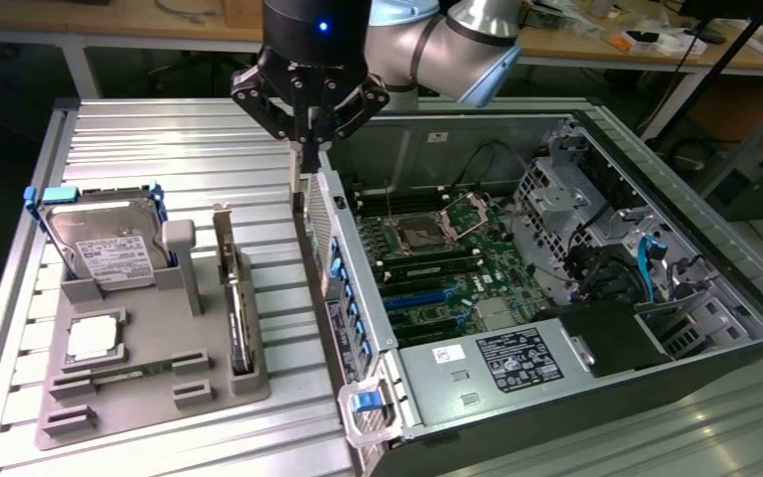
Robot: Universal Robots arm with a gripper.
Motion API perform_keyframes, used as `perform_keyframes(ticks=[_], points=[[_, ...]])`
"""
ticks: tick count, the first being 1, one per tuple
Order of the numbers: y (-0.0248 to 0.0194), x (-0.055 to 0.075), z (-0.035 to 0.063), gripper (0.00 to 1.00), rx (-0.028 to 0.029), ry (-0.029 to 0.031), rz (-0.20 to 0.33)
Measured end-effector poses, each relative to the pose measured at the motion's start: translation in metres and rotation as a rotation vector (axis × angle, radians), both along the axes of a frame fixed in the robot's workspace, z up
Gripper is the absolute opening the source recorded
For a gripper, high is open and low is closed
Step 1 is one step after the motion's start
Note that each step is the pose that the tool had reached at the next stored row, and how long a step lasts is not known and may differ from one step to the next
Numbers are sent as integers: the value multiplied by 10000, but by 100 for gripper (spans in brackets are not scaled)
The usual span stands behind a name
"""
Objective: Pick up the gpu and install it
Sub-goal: 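Reach for the gpu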
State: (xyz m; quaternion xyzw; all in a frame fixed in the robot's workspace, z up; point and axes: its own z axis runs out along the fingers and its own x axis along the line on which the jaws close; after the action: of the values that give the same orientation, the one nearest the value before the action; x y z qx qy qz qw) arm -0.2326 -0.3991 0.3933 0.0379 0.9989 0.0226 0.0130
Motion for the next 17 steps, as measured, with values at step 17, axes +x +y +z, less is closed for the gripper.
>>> perform_keyframes(ticks=[17], points=[[0,-148,0,11,1,0,-1]])
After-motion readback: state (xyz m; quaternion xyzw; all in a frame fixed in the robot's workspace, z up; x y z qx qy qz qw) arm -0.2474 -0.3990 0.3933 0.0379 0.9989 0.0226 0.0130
